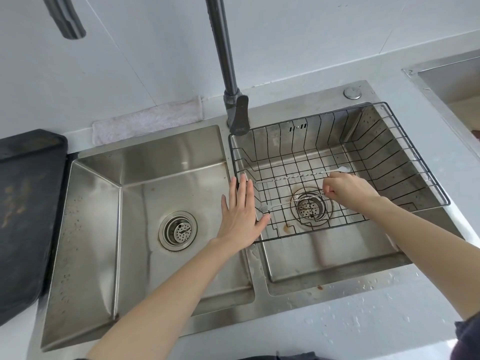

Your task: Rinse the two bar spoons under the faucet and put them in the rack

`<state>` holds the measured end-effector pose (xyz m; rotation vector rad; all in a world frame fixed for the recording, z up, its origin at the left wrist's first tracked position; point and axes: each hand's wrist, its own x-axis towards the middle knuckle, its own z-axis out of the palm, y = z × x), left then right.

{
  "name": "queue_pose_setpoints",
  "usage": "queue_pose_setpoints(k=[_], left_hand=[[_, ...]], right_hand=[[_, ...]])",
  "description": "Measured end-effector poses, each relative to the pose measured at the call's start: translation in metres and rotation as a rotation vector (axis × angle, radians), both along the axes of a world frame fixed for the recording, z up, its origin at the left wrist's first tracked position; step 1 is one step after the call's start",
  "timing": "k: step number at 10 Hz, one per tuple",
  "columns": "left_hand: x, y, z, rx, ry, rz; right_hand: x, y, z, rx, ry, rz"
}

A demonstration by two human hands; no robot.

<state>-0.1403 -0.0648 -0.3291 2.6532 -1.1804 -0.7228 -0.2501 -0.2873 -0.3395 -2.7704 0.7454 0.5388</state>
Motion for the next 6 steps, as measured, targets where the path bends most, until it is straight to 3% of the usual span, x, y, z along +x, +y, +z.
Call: queue_pose_setpoints(k=[6], left_hand=[[0.005, 0.003, 0.007, 0.036, -0.028, -0.037]], right_hand=[[0.009, 0.012, 0.015, -0.027, -0.027, 0.033]])
